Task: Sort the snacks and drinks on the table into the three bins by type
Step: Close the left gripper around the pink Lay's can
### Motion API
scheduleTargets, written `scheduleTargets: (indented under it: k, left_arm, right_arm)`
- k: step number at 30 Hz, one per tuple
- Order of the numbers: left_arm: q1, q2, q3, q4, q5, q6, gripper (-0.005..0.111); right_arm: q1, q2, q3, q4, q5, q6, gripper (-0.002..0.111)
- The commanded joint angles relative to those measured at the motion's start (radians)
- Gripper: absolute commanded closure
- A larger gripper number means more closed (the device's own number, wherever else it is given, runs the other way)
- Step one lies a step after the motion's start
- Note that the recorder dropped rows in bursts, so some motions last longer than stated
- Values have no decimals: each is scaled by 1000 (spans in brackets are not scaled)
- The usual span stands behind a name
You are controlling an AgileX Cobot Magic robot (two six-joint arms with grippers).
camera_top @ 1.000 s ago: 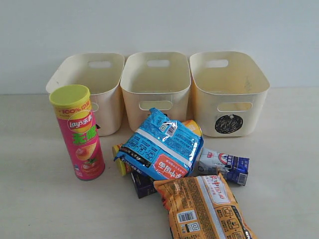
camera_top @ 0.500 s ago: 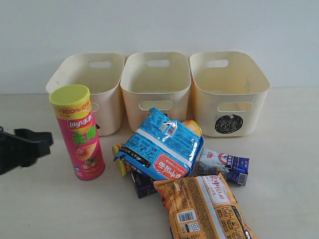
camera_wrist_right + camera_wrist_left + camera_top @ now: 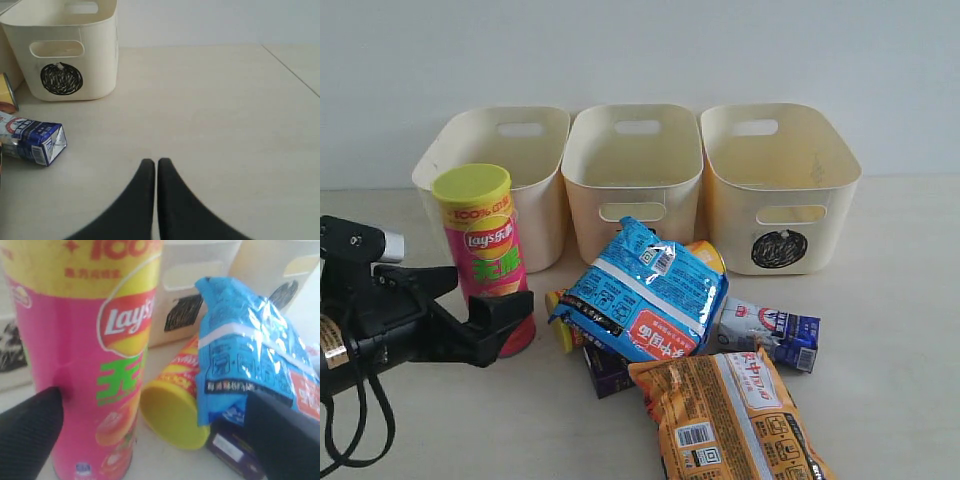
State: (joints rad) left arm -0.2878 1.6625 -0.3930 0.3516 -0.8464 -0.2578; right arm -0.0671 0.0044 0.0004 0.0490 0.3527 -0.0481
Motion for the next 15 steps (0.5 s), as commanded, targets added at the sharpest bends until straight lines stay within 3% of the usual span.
scheduleTargets:
  k: [1, 10, 15]
  left_arm:
    - [-1, 56, -10, -124, -79, 50, 16]
    - [-1, 72, -23, -239, -141, 139, 16]
    - [-1, 111, -96, -204, -127, 139, 16]
  right_arm:
    - [-3, -4, 0, -6, -12, 0, 108]
    - [-3, -4, 0, -6, -12, -4, 108]
    - [-3, -4, 0, -6, -12, -1, 108]
